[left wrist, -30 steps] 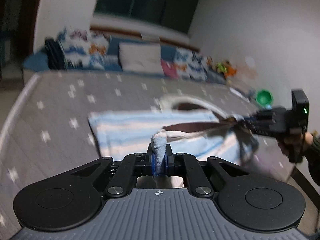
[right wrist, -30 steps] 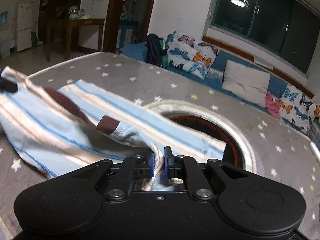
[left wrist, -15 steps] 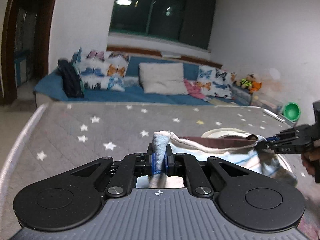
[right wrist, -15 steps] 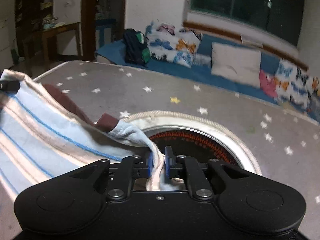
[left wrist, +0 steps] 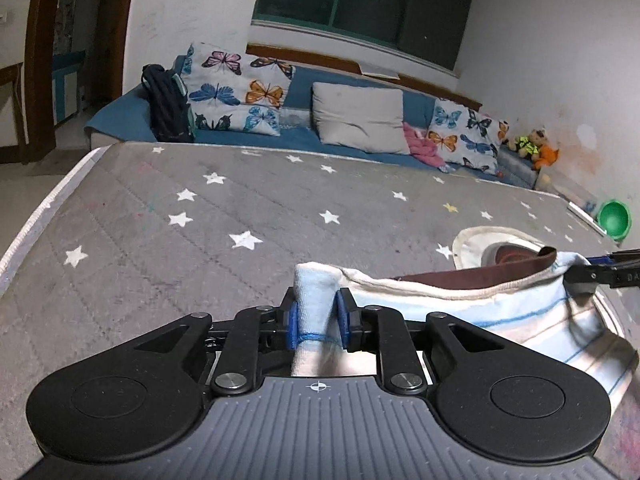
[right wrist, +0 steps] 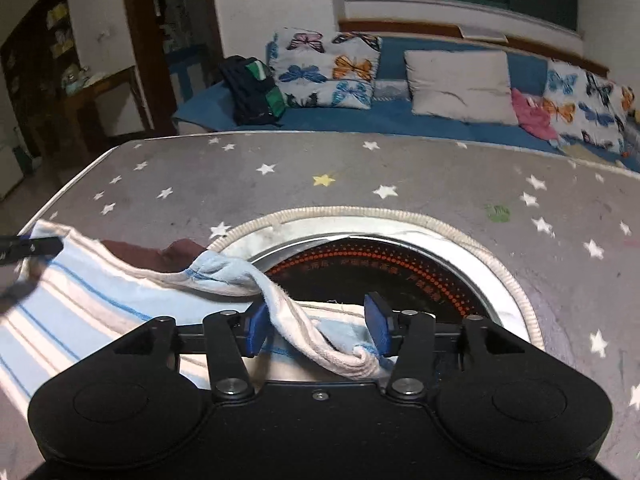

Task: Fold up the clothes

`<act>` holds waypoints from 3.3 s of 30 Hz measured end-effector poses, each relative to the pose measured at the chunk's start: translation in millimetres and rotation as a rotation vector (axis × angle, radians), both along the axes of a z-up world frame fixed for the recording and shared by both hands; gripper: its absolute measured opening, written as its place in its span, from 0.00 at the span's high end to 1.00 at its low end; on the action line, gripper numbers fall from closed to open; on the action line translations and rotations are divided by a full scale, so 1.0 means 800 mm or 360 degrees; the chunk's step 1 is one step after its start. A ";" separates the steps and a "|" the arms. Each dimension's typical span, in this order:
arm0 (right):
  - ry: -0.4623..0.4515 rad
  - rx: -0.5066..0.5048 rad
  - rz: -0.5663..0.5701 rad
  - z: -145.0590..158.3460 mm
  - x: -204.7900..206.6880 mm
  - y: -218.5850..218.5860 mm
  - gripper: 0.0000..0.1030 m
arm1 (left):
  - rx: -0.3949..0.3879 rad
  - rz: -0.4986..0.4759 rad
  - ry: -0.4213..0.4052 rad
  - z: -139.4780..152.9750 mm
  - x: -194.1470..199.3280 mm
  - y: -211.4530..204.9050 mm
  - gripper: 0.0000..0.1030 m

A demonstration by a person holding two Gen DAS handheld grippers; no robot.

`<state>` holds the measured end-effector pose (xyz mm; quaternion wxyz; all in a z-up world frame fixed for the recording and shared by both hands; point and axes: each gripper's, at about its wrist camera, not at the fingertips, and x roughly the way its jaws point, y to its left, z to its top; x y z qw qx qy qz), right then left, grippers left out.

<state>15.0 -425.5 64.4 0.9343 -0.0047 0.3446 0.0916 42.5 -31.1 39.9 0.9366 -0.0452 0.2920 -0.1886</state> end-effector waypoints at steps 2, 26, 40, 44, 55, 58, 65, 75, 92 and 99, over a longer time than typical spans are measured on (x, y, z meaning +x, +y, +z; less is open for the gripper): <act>-0.0016 -0.0035 0.0008 0.002 -0.001 0.004 0.45 | -0.0006 -0.0005 -0.0018 0.007 -0.004 0.000 0.80; -0.0029 -0.0406 -0.0077 -0.044 0.066 0.046 0.40 | 0.0181 0.0011 0.0096 -0.010 -0.026 -0.001 0.66; 0.0102 -0.0037 -0.0126 -0.048 0.013 -0.023 0.40 | 0.0025 0.0028 0.0223 -0.016 -0.032 0.011 0.51; 0.0062 -0.0082 -0.0141 -0.049 0.008 -0.021 0.37 | 0.0029 0.0035 0.0231 -0.017 -0.029 0.012 0.44; 0.0068 0.0018 -0.0170 -0.054 0.003 -0.032 0.33 | 0.0053 0.0019 0.0210 -0.017 -0.016 0.006 0.36; 0.0065 0.0037 -0.0135 -0.052 0.000 -0.025 0.53 | 0.0034 0.0026 0.0221 -0.018 -0.013 0.007 0.36; 0.0059 0.0045 -0.0113 -0.049 -0.006 -0.017 0.74 | 0.0041 0.0127 0.0241 -0.017 -0.010 0.013 0.29; 0.0028 0.0064 -0.0107 -0.040 -0.016 -0.009 0.86 | -0.0046 0.0032 0.0317 -0.016 -0.012 -0.002 0.70; -0.0365 0.0036 0.0085 0.089 0.003 0.052 0.89 | -0.0201 0.0087 -0.0062 0.102 -0.007 0.020 0.84; -0.0447 0.0018 0.0020 0.095 0.043 0.057 0.89 | -0.0142 0.0149 -0.0159 0.115 0.028 0.017 0.84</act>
